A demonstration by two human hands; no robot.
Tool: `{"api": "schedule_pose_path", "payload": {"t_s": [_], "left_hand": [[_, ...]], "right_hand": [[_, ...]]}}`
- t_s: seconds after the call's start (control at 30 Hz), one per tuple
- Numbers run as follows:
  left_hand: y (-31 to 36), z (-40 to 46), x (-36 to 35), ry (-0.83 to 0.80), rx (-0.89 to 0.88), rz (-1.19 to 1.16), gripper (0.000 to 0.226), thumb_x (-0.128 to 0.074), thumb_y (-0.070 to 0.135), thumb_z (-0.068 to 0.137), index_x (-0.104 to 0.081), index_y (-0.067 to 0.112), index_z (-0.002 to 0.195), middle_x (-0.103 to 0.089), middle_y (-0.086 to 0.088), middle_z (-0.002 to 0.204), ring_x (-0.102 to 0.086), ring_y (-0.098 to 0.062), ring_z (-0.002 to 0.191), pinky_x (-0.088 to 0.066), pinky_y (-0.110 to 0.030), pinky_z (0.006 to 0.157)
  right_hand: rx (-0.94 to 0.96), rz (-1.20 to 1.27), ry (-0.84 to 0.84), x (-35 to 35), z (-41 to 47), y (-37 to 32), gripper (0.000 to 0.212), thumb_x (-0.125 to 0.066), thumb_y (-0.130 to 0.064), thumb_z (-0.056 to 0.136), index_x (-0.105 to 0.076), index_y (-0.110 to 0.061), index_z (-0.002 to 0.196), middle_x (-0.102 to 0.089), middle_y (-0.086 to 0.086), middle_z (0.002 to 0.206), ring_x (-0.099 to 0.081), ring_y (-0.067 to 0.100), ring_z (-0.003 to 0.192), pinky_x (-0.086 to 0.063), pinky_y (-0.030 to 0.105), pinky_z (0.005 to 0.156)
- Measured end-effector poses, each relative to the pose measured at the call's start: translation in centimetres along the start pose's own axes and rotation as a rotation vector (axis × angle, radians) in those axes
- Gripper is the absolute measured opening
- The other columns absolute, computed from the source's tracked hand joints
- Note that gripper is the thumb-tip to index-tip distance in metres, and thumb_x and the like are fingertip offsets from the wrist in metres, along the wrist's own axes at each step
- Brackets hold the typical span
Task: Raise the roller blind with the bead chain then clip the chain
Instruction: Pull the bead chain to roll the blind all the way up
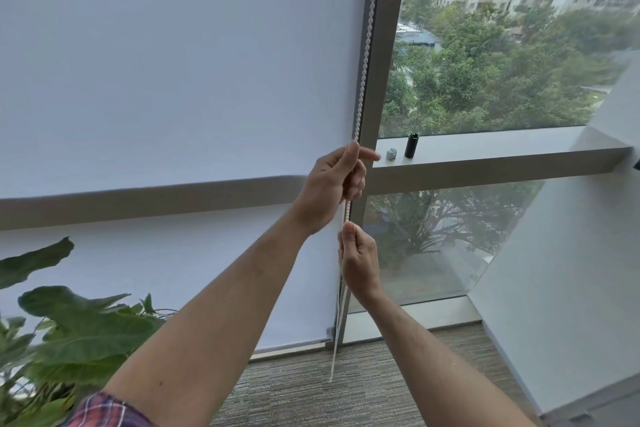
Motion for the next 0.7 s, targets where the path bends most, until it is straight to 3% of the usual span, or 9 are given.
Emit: {"api": "schedule_pose_path", "payload": {"t_s": [0.07,0.17,0.27,0.37,0.47,0.53,0.57,0.6,0.7], "left_hand": [[-1.4,-0.4,-0.6,0.035,0.02,-0.022,0.04,-0.039,0.038,0.102,-0.066,0.016,0.081,-0.032,0.005,0.057,-0.025,-0.01,0.051,-0.02,-0.026,0.05],[-3.5,-1.3,-1.1,0.106,0.032,-0.043,0.043,-0.039,0.039,0.101,-0.06,0.02,0.069,-0.03,0.012,0.05,-0.025,-0.006,0.045,-0.021,-0.019,0.046],[-4.6,-1.8,-1.1,0.179,0.015,-0.048,0.044,-0.039,0.037,0.101,-0.057,0.022,0.064,-0.033,0.015,0.046,-0.028,-0.003,0.041,-0.027,-0.016,0.043],[-4.7,-1.8,-1.1,0.215,-0.012,-0.043,0.045,-0.039,0.035,0.102,-0.056,0.025,0.062,-0.036,0.016,0.045,-0.029,-0.003,0.04,-0.028,-0.015,0.043],[-4.9,-1.8,-1.5,0.219,-0.017,-0.049,0.044,-0.04,0.036,0.102,-0.055,0.025,0.062,-0.035,0.015,0.044,-0.026,-0.004,0.039,-0.025,-0.017,0.039],[-5.2,-1.9,-1.9,0.22,-0.007,-0.054,0.043,-0.04,0.035,0.102,-0.054,0.023,0.063,-0.035,0.014,0.044,-0.025,-0.004,0.038,-0.023,-0.017,0.038],[-5.5,-2.0,-2.0,0.222,-0.005,-0.047,0.043,-0.04,0.034,0.102,-0.053,0.021,0.064,-0.035,0.013,0.044,-0.025,-0.004,0.038,-0.024,-0.017,0.038],[-6.0,-2.2,-2.0,0.228,-0.007,-0.034,0.042,-0.039,0.032,0.103,-0.052,0.019,0.064,-0.035,0.012,0.043,-0.026,-0.005,0.038,-0.026,-0.017,0.039],[-7.6,-3.6,-1.3,0.255,0.009,-0.001,0.043,-0.039,0.031,0.103,-0.052,0.016,0.065,-0.036,0.007,0.045,-0.028,-0.009,0.042,-0.027,-0.022,0.044]], "right_hand": [[-0.031,-0.009,-0.012,0.4,-0.8,1.0,0.04,-0.037,-0.027,0.101,-0.036,-0.024,0.061,-0.033,-0.012,0.054,-0.029,0.011,0.05,-0.024,0.031,0.049],[-0.089,-0.007,-0.053,0.8,-1.7,2.4,0.039,-0.038,-0.028,0.099,-0.037,-0.024,0.06,-0.035,-0.012,0.053,-0.029,0.01,0.051,-0.025,0.033,0.051],[-0.16,0.064,-0.113,1.2,-1.8,3.3,0.041,-0.041,-0.03,0.099,-0.041,-0.027,0.058,-0.036,-0.006,0.055,-0.029,0.012,0.052,-0.023,0.037,0.051],[-0.221,0.101,-0.221,1.3,-1.4,3.4,0.042,-0.042,-0.039,0.098,-0.049,-0.027,0.058,-0.038,-0.004,0.056,-0.031,0.011,0.05,-0.024,0.03,0.047],[-0.235,0.09,-0.338,2.2,-0.4,3.4,0.039,-0.048,-0.042,0.094,-0.058,-0.024,0.061,-0.052,-0.002,0.056,-0.046,0.013,0.051,-0.038,0.028,0.052],[-0.267,0.074,-0.394,3.1,0.9,2.9,0.024,-0.056,-0.033,0.088,-0.068,-0.018,0.075,-0.067,-0.002,0.073,-0.063,0.014,0.072,-0.053,0.04,0.074],[-0.286,0.097,-0.411,3.5,1.6,2.6,0.016,-0.058,-0.025,0.083,-0.07,-0.016,0.082,-0.069,-0.001,0.081,-0.065,0.015,0.082,-0.054,0.046,0.083],[-0.282,0.129,-0.415,3.9,2.2,2.0,0.014,-0.058,-0.018,0.078,-0.07,-0.016,0.084,-0.069,-0.001,0.083,-0.064,0.016,0.085,-0.054,0.046,0.084],[-0.215,0.254,-0.427,4.9,3.8,-0.8,0.029,-0.055,-0.004,0.068,-0.072,-0.017,0.088,-0.07,-0.001,0.081,-0.065,0.013,0.079,-0.05,0.027,0.072]]}}
Point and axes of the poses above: each hand's wrist, its own z-axis towards the middle knuckle, its own x-axis out of the back of the hand, y = z × x, the point moved 2 cm from there along z, towards the middle knuckle
